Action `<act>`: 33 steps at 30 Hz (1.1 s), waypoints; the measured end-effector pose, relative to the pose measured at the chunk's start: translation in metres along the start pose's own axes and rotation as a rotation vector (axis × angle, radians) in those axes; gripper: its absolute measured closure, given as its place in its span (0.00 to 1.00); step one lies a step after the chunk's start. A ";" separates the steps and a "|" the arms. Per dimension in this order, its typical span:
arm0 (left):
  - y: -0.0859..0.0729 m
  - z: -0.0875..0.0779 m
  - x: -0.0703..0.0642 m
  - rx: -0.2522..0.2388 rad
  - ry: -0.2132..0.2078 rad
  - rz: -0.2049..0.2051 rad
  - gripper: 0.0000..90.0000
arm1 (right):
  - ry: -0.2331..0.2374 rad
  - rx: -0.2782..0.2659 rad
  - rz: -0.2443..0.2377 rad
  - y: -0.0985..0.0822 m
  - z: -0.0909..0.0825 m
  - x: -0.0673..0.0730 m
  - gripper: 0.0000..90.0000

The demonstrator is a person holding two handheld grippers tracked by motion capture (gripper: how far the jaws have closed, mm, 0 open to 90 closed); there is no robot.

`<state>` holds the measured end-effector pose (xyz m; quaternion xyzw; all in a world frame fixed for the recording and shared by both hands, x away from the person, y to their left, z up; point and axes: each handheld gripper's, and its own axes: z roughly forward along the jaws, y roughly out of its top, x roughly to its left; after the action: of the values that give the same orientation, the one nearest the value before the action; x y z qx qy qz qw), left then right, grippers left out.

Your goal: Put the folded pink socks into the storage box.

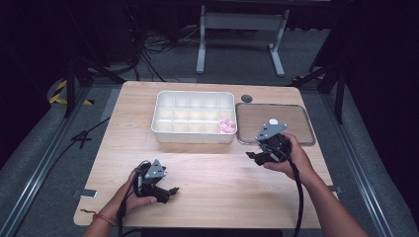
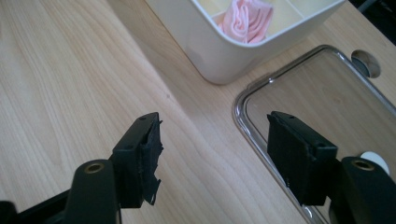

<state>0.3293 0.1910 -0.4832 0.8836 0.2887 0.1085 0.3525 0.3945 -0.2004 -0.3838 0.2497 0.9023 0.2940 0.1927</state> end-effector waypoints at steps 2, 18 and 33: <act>0.000 0.000 0.000 0.000 0.000 0.000 0.13 | 0.000 0.006 0.004 -0.006 -0.001 0.002 0.40; 0.000 0.000 0.000 0.000 0.002 -0.001 0.13 | -0.025 0.036 0.016 -0.052 -0.002 0.009 0.39; 0.000 0.000 0.000 0.000 0.002 -0.002 0.13 | -0.040 0.018 0.038 -0.087 -0.005 0.012 0.38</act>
<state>0.3291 0.1907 -0.4833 0.8831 0.2900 0.1093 0.3523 0.3531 -0.2566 -0.4366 0.2743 0.8959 0.2844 0.2027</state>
